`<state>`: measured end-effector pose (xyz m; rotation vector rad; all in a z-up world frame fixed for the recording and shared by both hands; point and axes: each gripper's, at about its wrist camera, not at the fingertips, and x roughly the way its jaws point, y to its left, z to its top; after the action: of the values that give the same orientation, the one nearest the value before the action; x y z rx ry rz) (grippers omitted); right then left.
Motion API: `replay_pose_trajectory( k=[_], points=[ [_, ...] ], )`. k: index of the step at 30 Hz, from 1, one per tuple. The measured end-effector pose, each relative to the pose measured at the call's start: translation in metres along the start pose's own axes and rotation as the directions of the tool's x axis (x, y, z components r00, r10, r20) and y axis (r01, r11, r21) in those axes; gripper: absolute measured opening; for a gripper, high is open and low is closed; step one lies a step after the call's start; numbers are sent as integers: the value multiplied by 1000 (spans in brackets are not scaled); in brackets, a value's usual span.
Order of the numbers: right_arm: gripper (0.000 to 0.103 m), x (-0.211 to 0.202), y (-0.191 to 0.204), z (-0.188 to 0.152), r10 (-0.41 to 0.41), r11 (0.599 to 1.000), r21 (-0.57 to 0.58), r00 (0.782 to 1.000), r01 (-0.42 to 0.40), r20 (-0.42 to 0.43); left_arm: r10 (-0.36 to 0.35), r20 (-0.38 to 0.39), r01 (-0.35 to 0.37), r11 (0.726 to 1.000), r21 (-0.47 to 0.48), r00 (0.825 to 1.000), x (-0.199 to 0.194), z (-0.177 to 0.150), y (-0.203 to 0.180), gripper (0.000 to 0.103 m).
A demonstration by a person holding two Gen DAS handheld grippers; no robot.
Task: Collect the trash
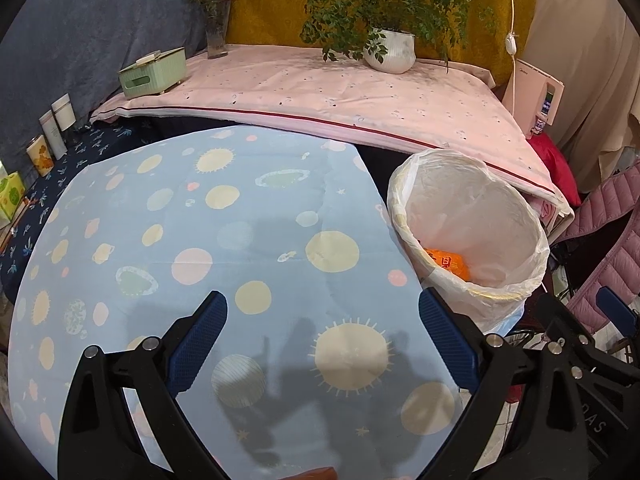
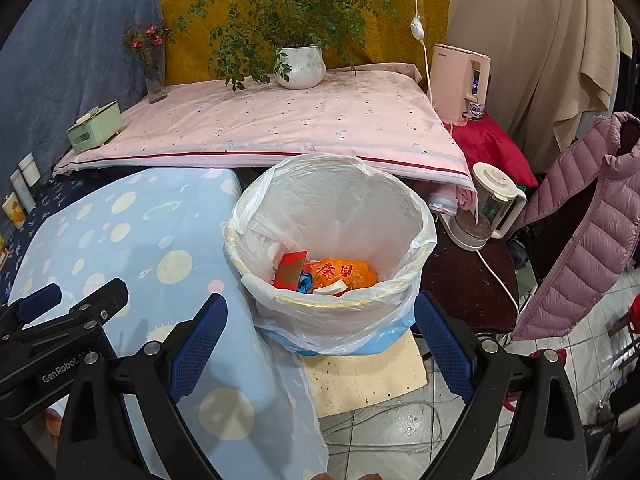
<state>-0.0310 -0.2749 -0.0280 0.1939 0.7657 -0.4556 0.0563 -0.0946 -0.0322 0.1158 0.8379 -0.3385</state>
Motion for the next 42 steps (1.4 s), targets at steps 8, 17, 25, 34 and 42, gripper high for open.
replay_pose_trajectory(
  k=[8, 17, 25, 34, 42],
  points=[
    [91, 0, -10, 0, -7, 1000, 12, 1000, 7, 2, 16, 3, -16, 1000, 6, 1000, -1, 0, -4, 92],
    [91, 1, -13, -2, -6, 1000, 17, 1000, 6, 1, 28, 12, -28, 1000, 8, 1000, -3, 1, -7, 92],
    [91, 1, -13, -2, -4, 1000, 17, 1000, 4, 1, 39, 21, -39, 999, 9, 999, -5, 1, -10, 92],
    [91, -1, -14, 2, 2, 1000, 17, 1000, -2, 8, 34, 32, -35, 999, 12, 999, -8, 6, -13, 92],
    [91, 1, -16, 5, 0, 1000, 19, 1000, 0, 9, 22, 34, -23, 999, 35, 999, -8, 11, -24, 92]
  ],
)
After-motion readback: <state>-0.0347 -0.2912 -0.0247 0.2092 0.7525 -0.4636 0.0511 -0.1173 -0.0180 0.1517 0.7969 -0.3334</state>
